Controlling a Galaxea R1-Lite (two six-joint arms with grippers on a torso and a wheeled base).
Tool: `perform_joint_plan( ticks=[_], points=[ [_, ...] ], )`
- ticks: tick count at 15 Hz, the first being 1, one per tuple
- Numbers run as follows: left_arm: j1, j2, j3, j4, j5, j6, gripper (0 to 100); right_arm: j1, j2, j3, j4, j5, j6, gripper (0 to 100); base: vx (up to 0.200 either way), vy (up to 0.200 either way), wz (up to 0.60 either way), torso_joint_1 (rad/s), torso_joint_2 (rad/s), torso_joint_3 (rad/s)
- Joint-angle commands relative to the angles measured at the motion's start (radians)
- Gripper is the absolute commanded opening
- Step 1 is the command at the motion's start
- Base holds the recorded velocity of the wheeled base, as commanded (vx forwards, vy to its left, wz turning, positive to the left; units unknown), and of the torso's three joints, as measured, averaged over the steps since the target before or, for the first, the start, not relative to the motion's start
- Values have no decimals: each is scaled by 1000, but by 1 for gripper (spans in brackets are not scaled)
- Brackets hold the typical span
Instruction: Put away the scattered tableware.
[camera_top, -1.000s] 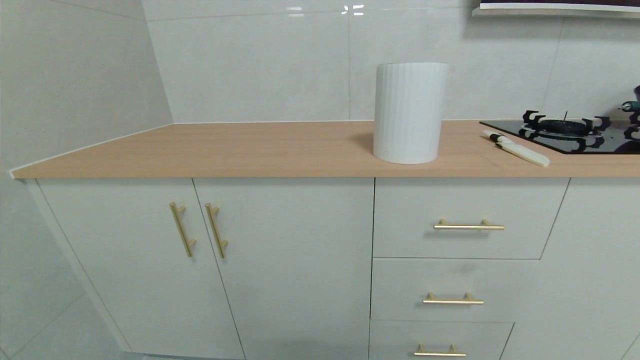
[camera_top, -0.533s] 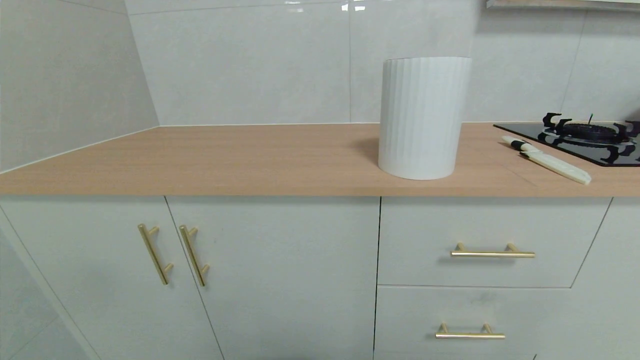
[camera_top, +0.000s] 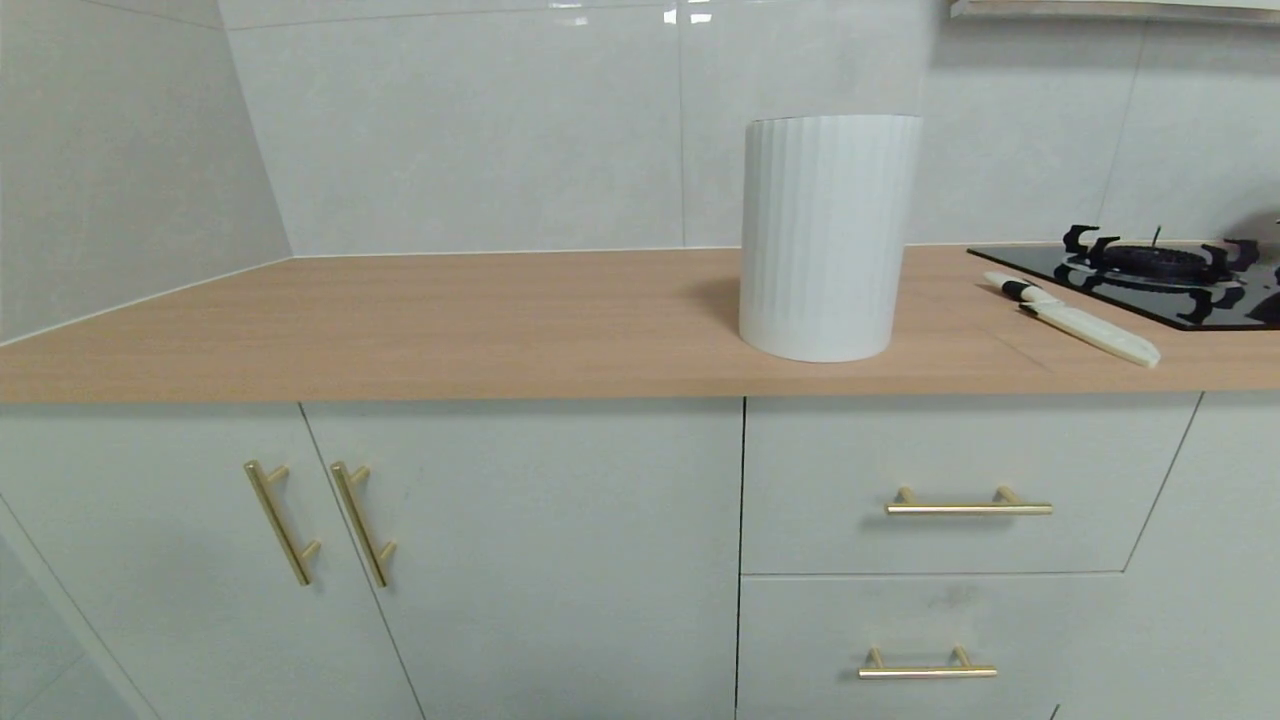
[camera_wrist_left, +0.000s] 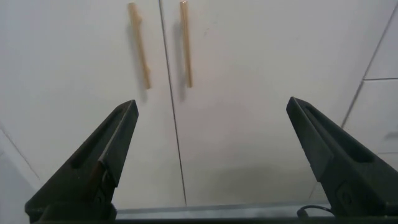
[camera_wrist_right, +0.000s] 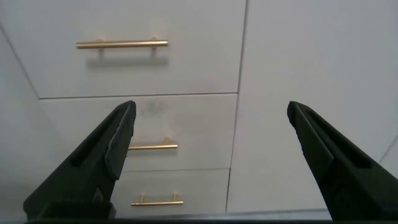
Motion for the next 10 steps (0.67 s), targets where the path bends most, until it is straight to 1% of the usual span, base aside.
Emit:
perform_joint_plan(
  ticks=[1,6,10],
  points=[
    [0,0,0,0,-1,0,100,-1,2,0,-1,0,0,100,0,0,0,0,0,0],
    [0,0,0,0,-1,1,100,-1,3,0,-1,0,0,100,0,0,0,0,0,0],
    [0,0,0,0,-1,0,100,-1,3,0,-1,0,0,100,0,-200,0,5,2,-1]
  ],
)
